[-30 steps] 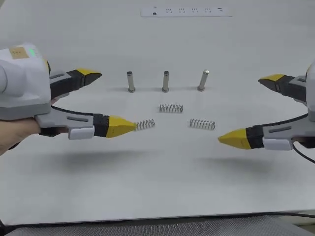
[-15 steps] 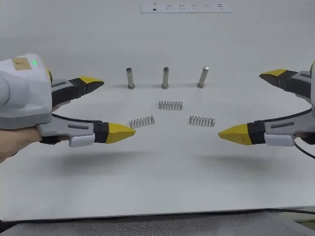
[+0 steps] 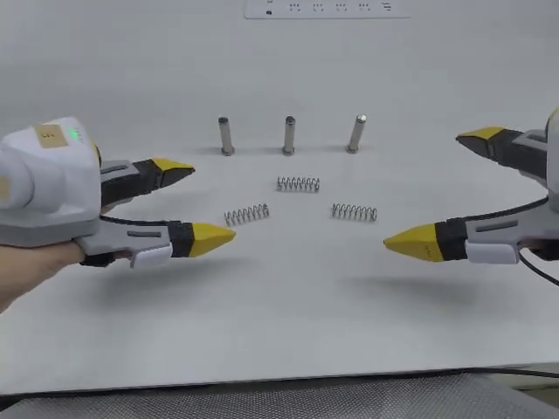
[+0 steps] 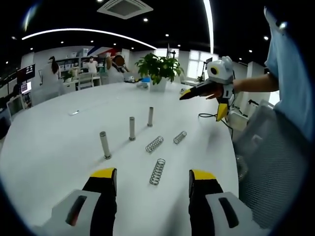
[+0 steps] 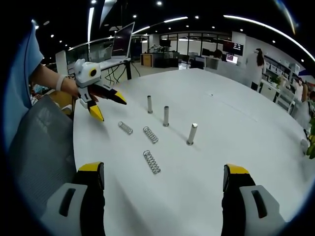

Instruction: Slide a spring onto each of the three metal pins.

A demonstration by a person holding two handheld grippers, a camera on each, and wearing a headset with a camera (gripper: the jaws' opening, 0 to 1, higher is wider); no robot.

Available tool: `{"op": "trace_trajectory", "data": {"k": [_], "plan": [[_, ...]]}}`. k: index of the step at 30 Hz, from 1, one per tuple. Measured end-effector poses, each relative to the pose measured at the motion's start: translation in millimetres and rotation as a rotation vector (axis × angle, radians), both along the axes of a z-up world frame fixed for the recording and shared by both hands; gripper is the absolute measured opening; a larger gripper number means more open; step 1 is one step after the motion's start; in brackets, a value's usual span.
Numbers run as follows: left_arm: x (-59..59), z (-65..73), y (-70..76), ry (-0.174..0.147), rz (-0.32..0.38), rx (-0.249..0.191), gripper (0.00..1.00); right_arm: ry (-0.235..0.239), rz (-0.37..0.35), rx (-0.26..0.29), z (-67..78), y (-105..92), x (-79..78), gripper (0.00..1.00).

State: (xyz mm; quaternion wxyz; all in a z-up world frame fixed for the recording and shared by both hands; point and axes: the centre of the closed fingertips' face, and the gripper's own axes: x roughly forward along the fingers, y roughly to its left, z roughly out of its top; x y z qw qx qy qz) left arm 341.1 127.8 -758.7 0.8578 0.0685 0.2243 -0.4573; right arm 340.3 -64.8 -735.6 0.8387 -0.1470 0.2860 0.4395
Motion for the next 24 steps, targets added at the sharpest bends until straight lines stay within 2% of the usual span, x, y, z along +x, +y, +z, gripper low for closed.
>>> {"op": "trace_trajectory", "data": {"k": [2,3,11,13,22,24], "plan": [[-0.4,-4.1,-1.4,-0.001,-0.009,-0.002,0.48,0.003,0.001,-0.005,-1.1,-0.3,-0.7,1.0],[-0.5,-7.6,-2.2,0.014,-0.009,-0.002,0.45,0.006,0.002,-0.006,-1.6,-0.2,-1.1,1.0],[2.7,-19.0,-7.4,0.009,-0.016,0.009,0.36,0.007,-0.001,-0.007,-0.8,1.1,1.3,1.0],[3.4,-21.4,-7.8,-0.005,-0.021,0.026,0.3,0.007,-0.002,-0.006,-0.6,1.3,1.4,1.0],[5.2,-31.3,-8.9,0.012,-0.027,0.041,0.19,0.017,-0.004,-0.009,-4.6,1.0,-1.0,1.0],[5.0,-33.2,-10.3,0.005,-0.041,0.059,0.17,0.019,-0.004,-0.008,-5.0,1.5,-1.3,1.0]]}}
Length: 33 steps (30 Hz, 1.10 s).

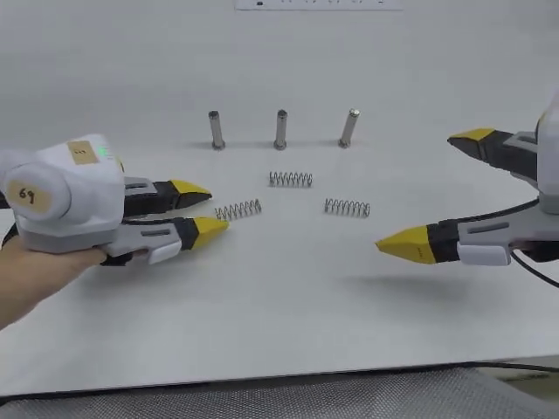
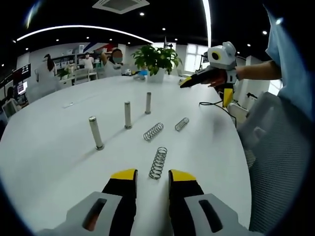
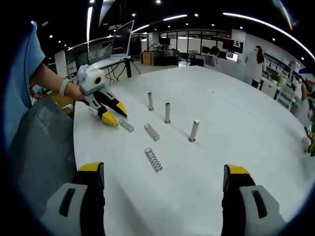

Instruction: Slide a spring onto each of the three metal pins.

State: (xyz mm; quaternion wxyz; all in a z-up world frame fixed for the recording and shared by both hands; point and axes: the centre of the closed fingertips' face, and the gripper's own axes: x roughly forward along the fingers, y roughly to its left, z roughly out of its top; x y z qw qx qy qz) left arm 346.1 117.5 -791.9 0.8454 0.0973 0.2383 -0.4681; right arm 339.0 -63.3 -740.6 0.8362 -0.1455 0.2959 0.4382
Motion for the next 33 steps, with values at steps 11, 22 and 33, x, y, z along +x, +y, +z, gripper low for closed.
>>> {"op": "trace_trajectory", "data": {"k": [11,22,33], "plan": [[-2.3,-6.3,-2.7,0.022,-0.026,0.016,0.1,0.0,-0.001,0.002,-1.0,0.7,0.1,1.0],[-2.4,-6.7,-6.1,0.027,-0.044,0.021,0.05,0.0,0.0,0.0,-2.1,0.5,-1.2,1.0],[-0.7,-7.9,-6.3,0.03,-0.044,0.029,0.03,0.001,-0.004,0.001,-2.8,-0.5,-2.3,1.0]]}}
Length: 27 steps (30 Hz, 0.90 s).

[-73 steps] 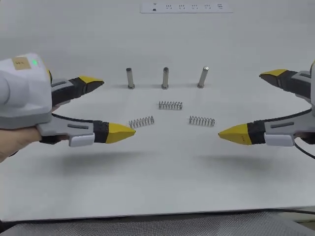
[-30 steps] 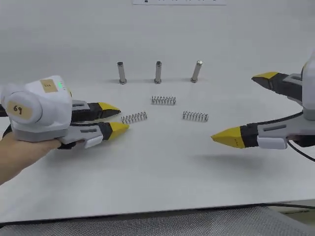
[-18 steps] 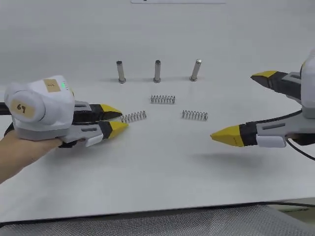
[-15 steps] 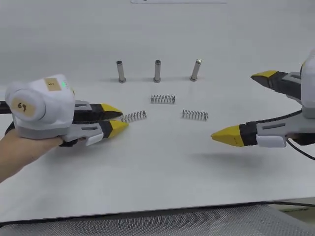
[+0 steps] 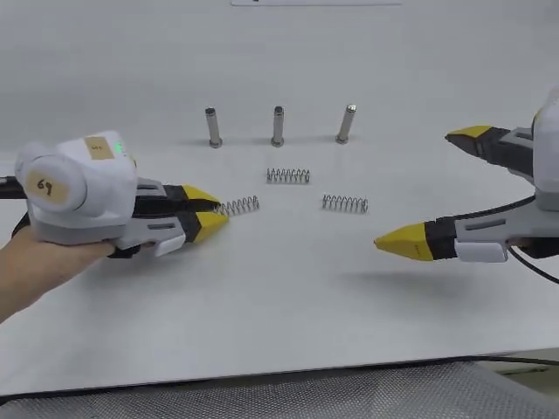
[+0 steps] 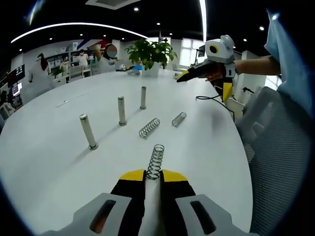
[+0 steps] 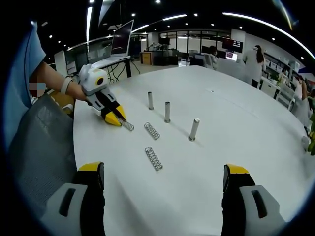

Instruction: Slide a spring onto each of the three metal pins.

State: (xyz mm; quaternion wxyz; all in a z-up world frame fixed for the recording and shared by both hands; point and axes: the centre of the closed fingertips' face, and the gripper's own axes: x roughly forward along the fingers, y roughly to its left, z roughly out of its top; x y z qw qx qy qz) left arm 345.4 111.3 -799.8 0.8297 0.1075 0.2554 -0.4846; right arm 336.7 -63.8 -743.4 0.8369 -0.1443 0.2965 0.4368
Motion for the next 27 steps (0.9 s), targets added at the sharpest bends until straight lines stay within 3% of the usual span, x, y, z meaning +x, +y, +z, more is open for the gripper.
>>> {"op": "trace_trajectory", "data": {"k": [7,18,27], "plan": [[1.0,1.6,-0.6,0.014,0.015,-0.015,0.03,0.001,0.004,0.0,-0.8,2.1,-0.7,1.0],[3.7,8.6,-0.9,0.002,0.025,-0.03,0.03,0.004,0.014,-0.001,-1.6,5.7,-1.9,1.0],[-0.4,25.7,-9.3,-0.021,0.011,-0.062,0.03,0.005,0.025,0.007,0.3,9.7,-4.4,0.99]]}}
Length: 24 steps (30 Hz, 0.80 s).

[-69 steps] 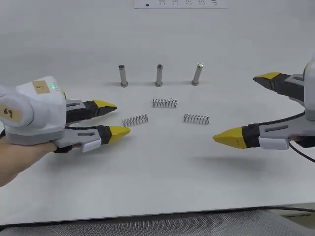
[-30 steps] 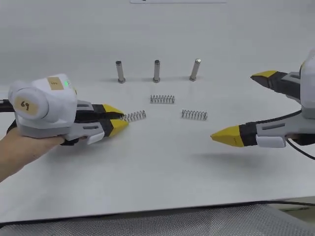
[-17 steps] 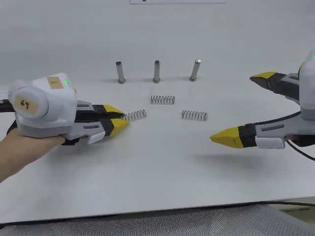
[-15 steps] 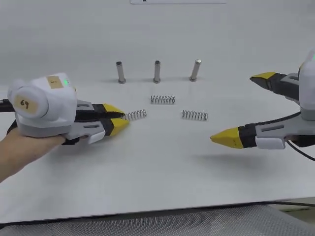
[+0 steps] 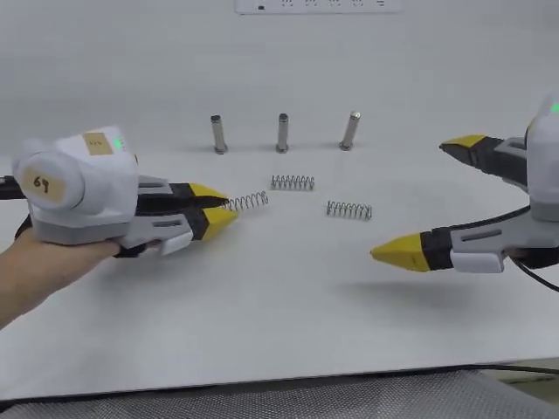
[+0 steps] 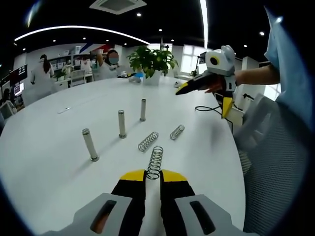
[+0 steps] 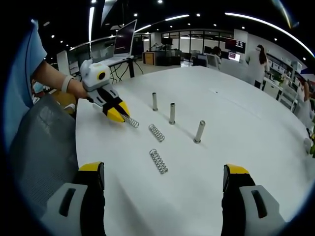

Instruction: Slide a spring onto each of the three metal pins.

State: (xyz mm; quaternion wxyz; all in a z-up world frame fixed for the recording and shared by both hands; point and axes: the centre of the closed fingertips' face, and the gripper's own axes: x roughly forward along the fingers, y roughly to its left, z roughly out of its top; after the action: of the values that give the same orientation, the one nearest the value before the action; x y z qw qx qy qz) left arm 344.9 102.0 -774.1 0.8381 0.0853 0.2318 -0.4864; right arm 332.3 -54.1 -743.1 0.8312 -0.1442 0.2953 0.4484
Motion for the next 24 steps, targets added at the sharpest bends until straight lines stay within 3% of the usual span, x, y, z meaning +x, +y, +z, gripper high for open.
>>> {"op": "trace_trajectory", "data": {"k": [14,21,24], "plan": [[-6.7,32.0,-15.3,-0.059,-0.075,-0.039,0.03,-0.019,0.022,0.047,18.1,14.9,1.0,0.97],[-11.3,37.1,-20.8,-0.062,-0.106,-0.053,0.03,-0.001,0.035,0.097,24.3,27.6,-2.6,0.91],[-14.3,39.4,-24.1,-0.058,-0.124,-0.064,0.03,-0.01,0.044,0.082,23.3,30.7,-1.8,0.9]]}}
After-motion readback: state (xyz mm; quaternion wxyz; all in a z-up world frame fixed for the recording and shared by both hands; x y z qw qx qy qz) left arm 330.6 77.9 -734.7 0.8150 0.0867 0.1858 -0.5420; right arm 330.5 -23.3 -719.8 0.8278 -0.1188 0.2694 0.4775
